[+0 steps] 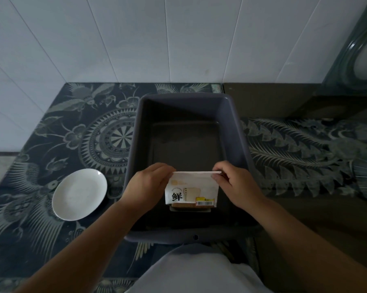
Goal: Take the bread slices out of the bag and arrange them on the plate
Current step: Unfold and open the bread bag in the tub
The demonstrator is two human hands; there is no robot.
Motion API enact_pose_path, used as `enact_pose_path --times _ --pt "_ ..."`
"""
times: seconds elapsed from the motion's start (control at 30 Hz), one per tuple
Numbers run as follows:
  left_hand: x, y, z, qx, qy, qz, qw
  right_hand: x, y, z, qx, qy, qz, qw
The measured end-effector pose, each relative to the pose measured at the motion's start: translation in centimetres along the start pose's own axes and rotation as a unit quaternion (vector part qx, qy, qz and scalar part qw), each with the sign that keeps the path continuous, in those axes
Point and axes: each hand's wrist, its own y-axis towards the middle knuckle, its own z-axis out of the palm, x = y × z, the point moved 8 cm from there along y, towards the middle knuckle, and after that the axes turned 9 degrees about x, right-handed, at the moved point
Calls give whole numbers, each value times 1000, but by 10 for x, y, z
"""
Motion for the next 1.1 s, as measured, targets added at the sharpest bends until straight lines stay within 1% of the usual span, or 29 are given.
enact_pose_path --times 0.13,0.27,0.3,0.4,0.5,0.57,0.63,0.67,0.8,0.9,0.97,1.03,1.1 --pt "4 6 -2 -23 -51 -44 997 -5 3 -2 -1 69 39 997" --pt "16 5 -1 -26 -128 -90 987 -9 7 -1 22 127 68 989" --pt "15 4 -3 -24 -128 -78 988 -10 7 -1 23 138 73 987" --pt "0 4 -2 10 -64 0 998 -10 5 -2 9 147 70 987" --pt "-8 2 -3 16 4 29 999 -4 1 0 12 150 46 988" --pt "-16 0 -6 12 46 54 997 -3 -1 2 8 183 47 982" --pt "-21 -2 -8 13 51 77 996 -4 -2 3 8 211 53 976" --pt "-21 -3 -9 15 38 76 996 -4 -3 4 12 215 52 975" --pt "-13 1 -10 4 -30 35 999 2 -6 3 27 201 36 979" --pt "-7 6 -12 -2 -78 4 997 8 -2 -5 4 184 30 982" --pt "1 8 -12 2 -126 -45 991 9 1 -11 -10 186 32 982" --pt "13 7 -7 31 -189 -114 975 9 2 -15 -4 191 41 981" --pt "18 5 -1 73 -225 -148 960 9 2 -16 12 193 46 980"
